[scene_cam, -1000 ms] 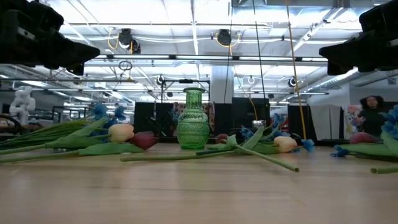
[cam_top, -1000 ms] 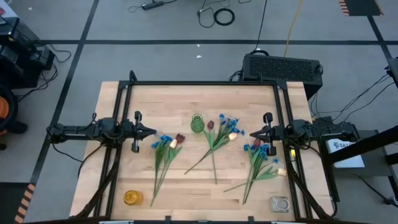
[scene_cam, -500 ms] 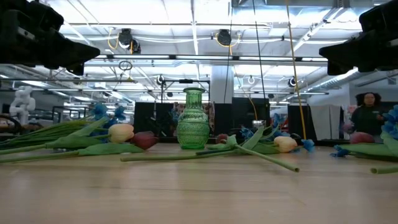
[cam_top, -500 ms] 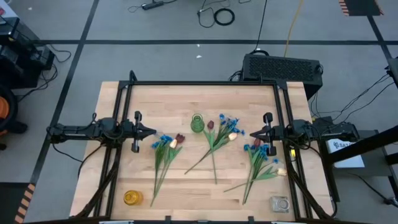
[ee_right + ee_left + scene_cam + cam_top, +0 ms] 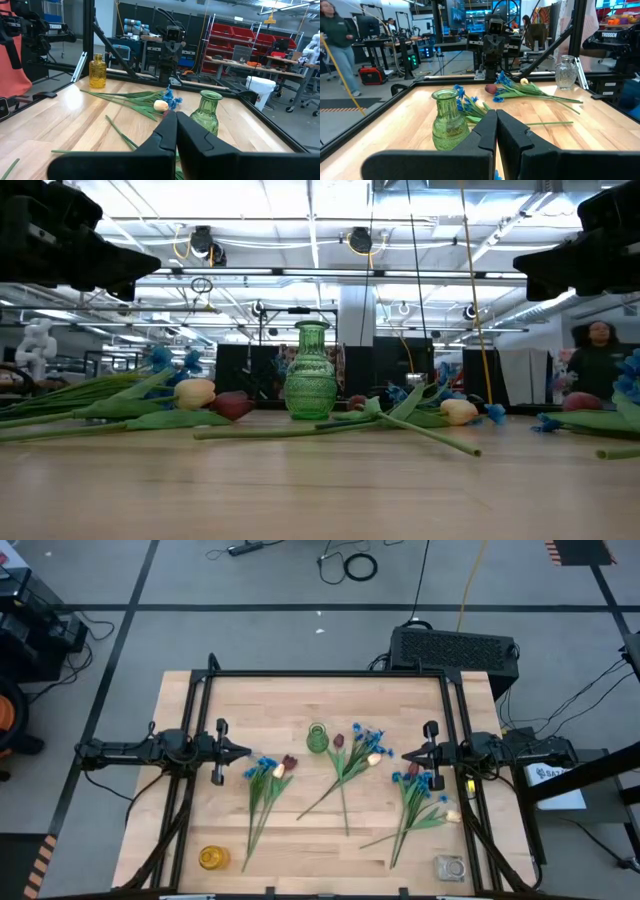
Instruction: Sort flowers into vase by color
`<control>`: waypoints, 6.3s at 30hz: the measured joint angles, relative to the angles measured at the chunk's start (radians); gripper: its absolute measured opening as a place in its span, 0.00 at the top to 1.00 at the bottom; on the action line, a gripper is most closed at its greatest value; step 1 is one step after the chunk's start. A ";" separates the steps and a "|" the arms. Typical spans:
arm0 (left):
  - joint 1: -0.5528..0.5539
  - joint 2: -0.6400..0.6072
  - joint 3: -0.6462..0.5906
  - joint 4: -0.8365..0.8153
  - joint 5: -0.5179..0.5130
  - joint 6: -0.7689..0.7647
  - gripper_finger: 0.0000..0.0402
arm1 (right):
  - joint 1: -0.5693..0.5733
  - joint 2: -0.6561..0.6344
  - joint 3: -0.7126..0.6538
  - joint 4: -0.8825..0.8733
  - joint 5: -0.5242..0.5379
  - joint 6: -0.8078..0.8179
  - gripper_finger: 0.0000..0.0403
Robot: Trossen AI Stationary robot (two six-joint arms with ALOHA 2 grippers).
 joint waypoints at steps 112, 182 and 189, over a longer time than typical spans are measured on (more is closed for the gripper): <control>-0.001 0.731 1.280 -0.627 0.011 0.048 1.00 | 0.000 0.000 0.000 0.000 -0.002 -0.010 1.00; -0.174 0.969 0.776 -0.316 -0.199 -0.290 0.97 | 0.122 1.049 0.708 -0.164 0.235 0.520 1.00; -0.210 1.079 0.776 -0.223 -0.147 -0.289 0.97 | 0.126 1.092 0.709 -0.138 0.236 0.498 1.00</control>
